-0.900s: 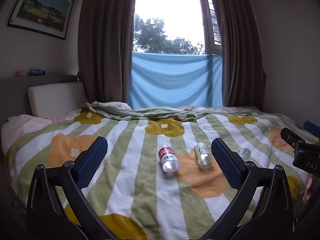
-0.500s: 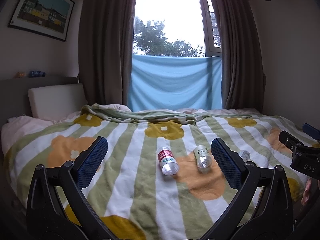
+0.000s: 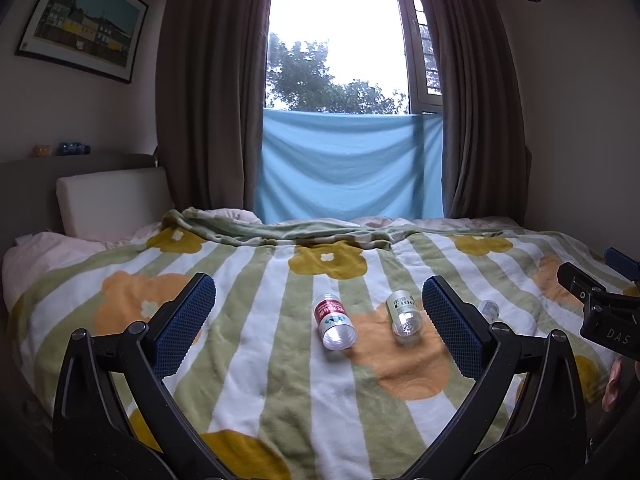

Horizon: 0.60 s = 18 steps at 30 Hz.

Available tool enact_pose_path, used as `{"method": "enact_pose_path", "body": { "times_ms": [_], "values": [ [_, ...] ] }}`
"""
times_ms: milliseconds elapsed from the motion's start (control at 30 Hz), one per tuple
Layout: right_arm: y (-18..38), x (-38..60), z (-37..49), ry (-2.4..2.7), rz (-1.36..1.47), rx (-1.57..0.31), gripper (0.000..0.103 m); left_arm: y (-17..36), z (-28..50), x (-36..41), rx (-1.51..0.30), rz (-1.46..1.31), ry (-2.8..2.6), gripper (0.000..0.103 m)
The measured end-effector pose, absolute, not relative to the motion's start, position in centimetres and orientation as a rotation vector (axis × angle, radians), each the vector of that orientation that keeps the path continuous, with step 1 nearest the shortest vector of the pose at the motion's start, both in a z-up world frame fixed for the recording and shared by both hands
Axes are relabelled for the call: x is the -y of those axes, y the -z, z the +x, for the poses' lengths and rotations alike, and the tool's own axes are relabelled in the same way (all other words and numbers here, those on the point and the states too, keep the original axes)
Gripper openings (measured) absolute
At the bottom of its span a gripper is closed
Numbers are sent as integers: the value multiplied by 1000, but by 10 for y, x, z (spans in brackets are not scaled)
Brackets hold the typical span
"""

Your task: Flip cup upside down

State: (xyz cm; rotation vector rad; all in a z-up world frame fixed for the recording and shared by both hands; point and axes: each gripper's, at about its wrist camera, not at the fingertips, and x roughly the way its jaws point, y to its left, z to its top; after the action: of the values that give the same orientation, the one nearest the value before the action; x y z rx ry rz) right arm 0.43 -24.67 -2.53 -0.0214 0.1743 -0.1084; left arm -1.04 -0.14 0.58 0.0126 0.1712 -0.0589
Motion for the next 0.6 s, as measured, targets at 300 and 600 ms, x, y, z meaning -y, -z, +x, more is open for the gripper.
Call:
{"method": "enact_pose_path", "body": {
  "times_ms": [300, 600],
  "values": [
    [27, 248, 3, 108, -19, -176, 102, -6, -9, 3, -175, 12, 61, 103],
    [29, 249, 3, 107, -19, -177, 102, -4, -10, 4, -176, 14, 56, 103]
  ]
}}
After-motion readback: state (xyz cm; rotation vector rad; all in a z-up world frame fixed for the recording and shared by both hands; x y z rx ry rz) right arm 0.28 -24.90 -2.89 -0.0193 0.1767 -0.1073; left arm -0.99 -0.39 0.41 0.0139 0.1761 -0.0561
